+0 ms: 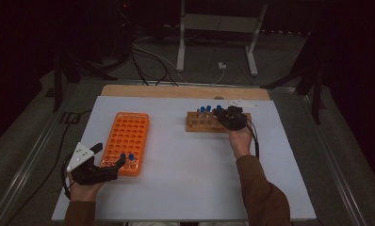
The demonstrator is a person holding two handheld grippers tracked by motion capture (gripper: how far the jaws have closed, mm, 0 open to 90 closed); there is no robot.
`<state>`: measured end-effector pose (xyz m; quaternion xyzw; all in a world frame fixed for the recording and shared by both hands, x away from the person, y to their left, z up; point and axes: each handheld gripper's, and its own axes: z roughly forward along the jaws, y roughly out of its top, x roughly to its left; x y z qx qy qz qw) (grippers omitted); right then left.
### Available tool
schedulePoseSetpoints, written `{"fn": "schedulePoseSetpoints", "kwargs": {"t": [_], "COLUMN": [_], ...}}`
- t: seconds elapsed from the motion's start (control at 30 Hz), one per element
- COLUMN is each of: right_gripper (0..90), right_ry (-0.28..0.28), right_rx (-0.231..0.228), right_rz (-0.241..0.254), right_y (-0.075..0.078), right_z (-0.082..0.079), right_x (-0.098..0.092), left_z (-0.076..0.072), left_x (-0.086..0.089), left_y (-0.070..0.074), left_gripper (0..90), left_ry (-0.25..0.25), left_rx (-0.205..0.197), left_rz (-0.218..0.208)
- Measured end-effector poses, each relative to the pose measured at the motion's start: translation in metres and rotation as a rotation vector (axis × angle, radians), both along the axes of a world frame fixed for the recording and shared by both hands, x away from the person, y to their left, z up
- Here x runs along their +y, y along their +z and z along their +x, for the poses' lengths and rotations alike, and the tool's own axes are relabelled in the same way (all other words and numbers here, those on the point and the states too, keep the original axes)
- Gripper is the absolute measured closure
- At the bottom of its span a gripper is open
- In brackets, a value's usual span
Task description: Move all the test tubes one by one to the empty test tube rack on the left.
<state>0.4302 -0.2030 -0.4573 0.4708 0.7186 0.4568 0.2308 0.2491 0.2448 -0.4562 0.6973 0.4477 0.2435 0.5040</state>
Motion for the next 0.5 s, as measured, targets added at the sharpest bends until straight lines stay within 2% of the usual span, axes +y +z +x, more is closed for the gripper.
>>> {"fn": "schedulePoseSetpoints", "kwargs": {"t": [0.23,0.5], "right_gripper": [77.0,77.0], "right_ry": [0.008,0.033], "right_rx": [-0.039,-0.092], "right_rz": [-0.002,0.001], "right_y": [0.012,0.038], "right_z": [-0.004,-0.010], "right_x": [-0.002,-0.003], "left_z": [0.001,0.005], "left_x": [-0.002,-0.009], "left_y": [0.006,0.017], "left_gripper": [0.9,0.9], "left_ry": [-0.016,-0.044], "left_rx": [-0.002,-0.005], "left_rz": [0.001,0.000]}}
